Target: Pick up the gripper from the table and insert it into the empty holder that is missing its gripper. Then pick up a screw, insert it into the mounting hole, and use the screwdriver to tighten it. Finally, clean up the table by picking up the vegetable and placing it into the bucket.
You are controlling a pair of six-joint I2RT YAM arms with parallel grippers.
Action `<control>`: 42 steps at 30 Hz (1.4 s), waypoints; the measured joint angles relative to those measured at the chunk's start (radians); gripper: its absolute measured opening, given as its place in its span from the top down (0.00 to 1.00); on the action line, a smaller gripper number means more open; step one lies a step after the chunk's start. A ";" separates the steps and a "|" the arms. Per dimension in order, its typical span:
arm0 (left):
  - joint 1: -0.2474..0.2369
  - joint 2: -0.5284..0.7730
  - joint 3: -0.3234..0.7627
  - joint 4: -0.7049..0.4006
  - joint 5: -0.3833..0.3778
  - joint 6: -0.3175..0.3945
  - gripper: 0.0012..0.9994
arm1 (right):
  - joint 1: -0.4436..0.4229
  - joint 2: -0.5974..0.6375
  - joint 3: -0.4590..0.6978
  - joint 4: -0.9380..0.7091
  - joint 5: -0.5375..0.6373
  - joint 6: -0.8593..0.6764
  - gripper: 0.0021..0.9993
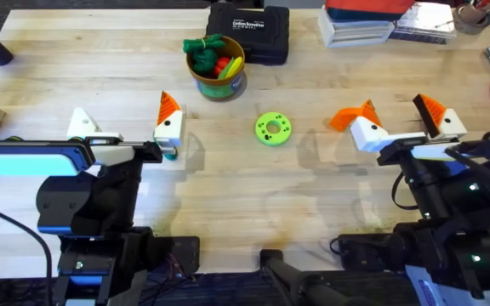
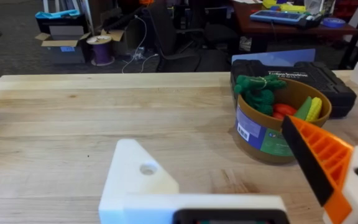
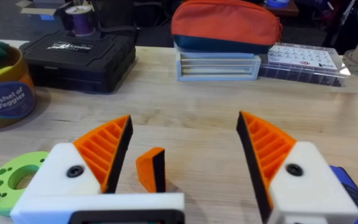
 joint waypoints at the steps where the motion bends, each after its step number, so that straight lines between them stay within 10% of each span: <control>1: 0.000 0.000 0.000 0.000 0.000 0.000 0.01 | 0.000 0.000 0.000 0.000 0.000 0.000 0.01; 12: 0.000 0.000 0.024 -0.032 -0.004 0.000 0.01 | 0.000 0.010 0.047 -0.090 0.014 0.031 0.01; 25: 0.000 0.357 0.780 -0.985 -0.008 0.000 0.01 | 0.000 0.354 0.713 -0.666 0.042 0.076 0.01; 34: 0.000 0.617 0.910 -1.123 0.000 -0.002 0.02 | 0.000 0.446 0.784 -0.716 0.042 0.076 0.01; 39: 0.000 0.639 0.910 -1.114 0.003 -0.007 0.76 | 0.000 0.446 0.784 -0.716 0.042 0.076 0.01; 42: 0.000 0.639 0.910 -1.096 0.003 -0.001 0.36 | 0.000 0.446 0.784 -0.716 0.042 0.079 0.01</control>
